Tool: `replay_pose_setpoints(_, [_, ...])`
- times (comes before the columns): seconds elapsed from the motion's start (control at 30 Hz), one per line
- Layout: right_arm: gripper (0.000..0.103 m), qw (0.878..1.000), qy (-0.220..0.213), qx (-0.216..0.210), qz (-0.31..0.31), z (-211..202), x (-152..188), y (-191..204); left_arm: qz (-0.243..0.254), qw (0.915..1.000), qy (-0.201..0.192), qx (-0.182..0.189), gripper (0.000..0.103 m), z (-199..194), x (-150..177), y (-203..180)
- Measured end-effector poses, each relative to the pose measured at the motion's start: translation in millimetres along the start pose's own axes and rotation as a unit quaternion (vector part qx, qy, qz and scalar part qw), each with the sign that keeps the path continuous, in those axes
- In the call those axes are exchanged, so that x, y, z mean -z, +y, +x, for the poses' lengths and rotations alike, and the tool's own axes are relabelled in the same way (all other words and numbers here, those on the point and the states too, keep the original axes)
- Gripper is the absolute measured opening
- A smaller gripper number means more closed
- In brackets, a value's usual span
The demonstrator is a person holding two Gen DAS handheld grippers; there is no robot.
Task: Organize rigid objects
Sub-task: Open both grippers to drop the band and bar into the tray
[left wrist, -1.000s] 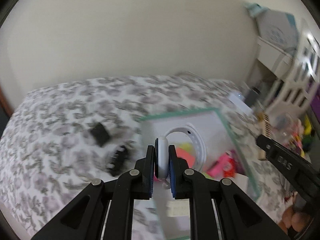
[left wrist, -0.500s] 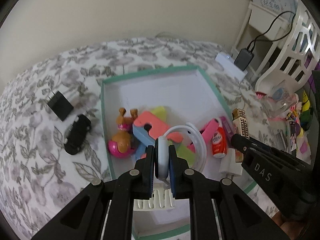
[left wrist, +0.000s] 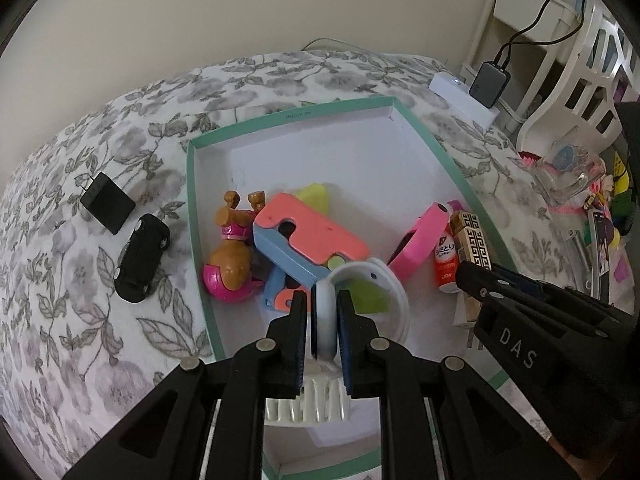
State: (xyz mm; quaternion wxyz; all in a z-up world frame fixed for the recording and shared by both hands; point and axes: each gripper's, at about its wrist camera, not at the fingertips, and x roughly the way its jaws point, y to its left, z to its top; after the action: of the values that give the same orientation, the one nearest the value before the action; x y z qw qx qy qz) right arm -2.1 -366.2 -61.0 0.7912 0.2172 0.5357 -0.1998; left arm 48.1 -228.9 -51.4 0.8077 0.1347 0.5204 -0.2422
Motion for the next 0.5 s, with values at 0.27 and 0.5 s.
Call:
replay_pose_setpoints(0.27, [0.023, 1.000, 0.003, 0.002, 0.002, -1.6, -1.3, 0.0, 0.005, 1.0000, -0.001, -0.002, 0.043, -0.8, 0.3, -1.2])
replay_pose_setpoints(0.5, [0.023, 1.000, -0.021, 0.011, -0.004, -21.7, -7.1, 2.9, -0.001, 0.9998, -0.018, -0.009, 0.056, -10.7, -4.3, 3.2])
